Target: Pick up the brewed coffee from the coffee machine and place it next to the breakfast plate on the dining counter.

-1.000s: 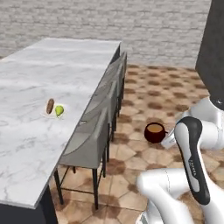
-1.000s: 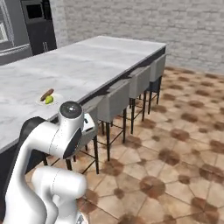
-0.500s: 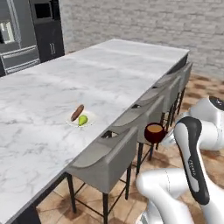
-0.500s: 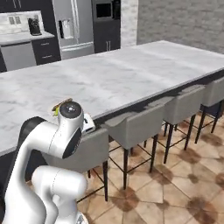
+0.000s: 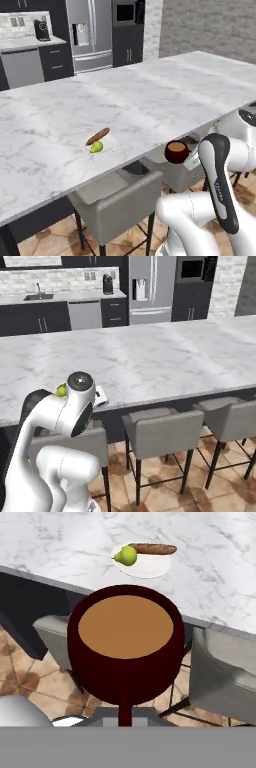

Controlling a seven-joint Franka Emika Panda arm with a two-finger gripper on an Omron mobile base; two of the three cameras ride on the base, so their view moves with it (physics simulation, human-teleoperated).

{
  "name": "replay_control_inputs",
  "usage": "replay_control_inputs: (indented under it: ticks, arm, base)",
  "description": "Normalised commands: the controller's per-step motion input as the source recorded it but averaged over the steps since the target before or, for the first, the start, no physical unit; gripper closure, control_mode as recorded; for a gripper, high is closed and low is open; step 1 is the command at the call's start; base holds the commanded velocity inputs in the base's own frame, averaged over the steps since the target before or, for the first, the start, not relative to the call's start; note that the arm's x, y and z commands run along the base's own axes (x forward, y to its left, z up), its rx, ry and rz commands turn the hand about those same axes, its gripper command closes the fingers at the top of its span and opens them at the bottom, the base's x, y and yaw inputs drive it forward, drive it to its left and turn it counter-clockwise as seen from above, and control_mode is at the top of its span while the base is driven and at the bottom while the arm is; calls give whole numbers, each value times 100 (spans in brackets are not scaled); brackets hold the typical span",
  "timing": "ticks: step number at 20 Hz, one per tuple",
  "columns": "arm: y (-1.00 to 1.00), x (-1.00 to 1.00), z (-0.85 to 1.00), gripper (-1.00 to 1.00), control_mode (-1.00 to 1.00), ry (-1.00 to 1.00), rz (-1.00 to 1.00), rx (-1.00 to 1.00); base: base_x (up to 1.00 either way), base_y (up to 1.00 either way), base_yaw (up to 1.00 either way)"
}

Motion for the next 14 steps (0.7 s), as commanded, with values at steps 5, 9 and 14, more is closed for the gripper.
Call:
replay_control_inputs:
  ticks: [5,9,14]
  arm:
    - [0,0,0,100,100,0,0,0]
    - [0,0,0,100,100,0,0,0]
    - [0,0,0,100,100,0,0,0]
  base:
    - [79,-60,61]
    - [84,-22,55]
    - [89,-1,47]
